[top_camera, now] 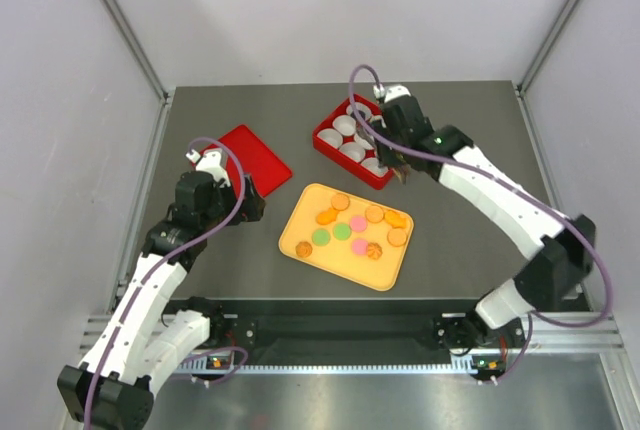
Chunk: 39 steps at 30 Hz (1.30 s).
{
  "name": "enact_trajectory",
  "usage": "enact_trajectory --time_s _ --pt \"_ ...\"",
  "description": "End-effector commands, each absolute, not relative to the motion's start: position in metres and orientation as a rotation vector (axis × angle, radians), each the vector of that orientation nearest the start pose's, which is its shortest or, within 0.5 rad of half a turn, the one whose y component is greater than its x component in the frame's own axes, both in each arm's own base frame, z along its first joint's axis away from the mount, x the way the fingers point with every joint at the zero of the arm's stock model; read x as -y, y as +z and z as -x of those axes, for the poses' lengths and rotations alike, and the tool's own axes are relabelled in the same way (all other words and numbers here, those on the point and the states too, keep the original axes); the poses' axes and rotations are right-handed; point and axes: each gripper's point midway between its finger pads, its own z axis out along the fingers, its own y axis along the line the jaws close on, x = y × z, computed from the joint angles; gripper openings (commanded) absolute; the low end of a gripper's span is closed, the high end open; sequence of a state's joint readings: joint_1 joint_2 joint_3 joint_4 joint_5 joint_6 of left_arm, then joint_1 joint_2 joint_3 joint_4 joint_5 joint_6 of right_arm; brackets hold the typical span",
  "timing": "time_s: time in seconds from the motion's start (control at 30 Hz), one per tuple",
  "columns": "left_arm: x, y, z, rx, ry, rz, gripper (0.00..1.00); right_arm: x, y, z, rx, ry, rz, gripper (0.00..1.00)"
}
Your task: Pack the cookies
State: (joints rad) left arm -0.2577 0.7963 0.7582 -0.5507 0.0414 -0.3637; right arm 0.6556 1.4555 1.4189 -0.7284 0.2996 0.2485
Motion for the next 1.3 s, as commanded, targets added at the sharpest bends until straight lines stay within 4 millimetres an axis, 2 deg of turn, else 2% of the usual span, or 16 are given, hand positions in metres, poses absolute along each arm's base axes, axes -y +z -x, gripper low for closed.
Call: enact_trajectory --time_s 0.0,0.17,0.2,0.23,0.37,0.47,0.9,1.1,1.27 --pt "0.092 0.187 -0.256 -2.16 -0.409 0.07 0.98 -0.215 0.255 -0.387 -2.162 0.151 0.282 0.37" --pt "0.091 0.188 -0.256 -2.155 -0.407 0.073 0.98 -0.235 0.234 -0.436 -2.173 0.152 0.275 0.36" --pt "0.091 0.188 -0.256 -2.155 -0.407 0.073 0.98 -0.238 0.23 -0.441 -2.178 0.154 0.28 0.36" --pt "0.091 0.187 -0.256 -2.158 -0.407 0.074 0.98 -0.243 0.218 -0.445 -2.199 0.154 0.284 0.36" --pt "0.091 0.187 -0.256 -2.159 -0.405 0.075 0.98 -0.254 0.206 -0.457 -2.211 0.17 0.298 0.36" --pt "0.091 0.187 -0.256 -2.157 -0.403 0.075 0.98 -0.254 0.196 -0.464 -2.222 0.153 0.296 0.36" --pt "0.091 0.187 -0.256 -2.156 -0.404 0.075 0.98 -0.256 0.176 -0.469 -2.263 0.145 0.303 0.43" --pt "0.091 0.188 -0.256 -2.155 -0.407 0.073 0.98 -0.256 0.177 -0.472 -2.26 0.137 0.307 0.49" --pt "0.09 0.188 -0.256 -2.154 -0.404 0.075 0.98 -0.252 0.189 -0.473 -2.244 0.128 0.299 0.52"
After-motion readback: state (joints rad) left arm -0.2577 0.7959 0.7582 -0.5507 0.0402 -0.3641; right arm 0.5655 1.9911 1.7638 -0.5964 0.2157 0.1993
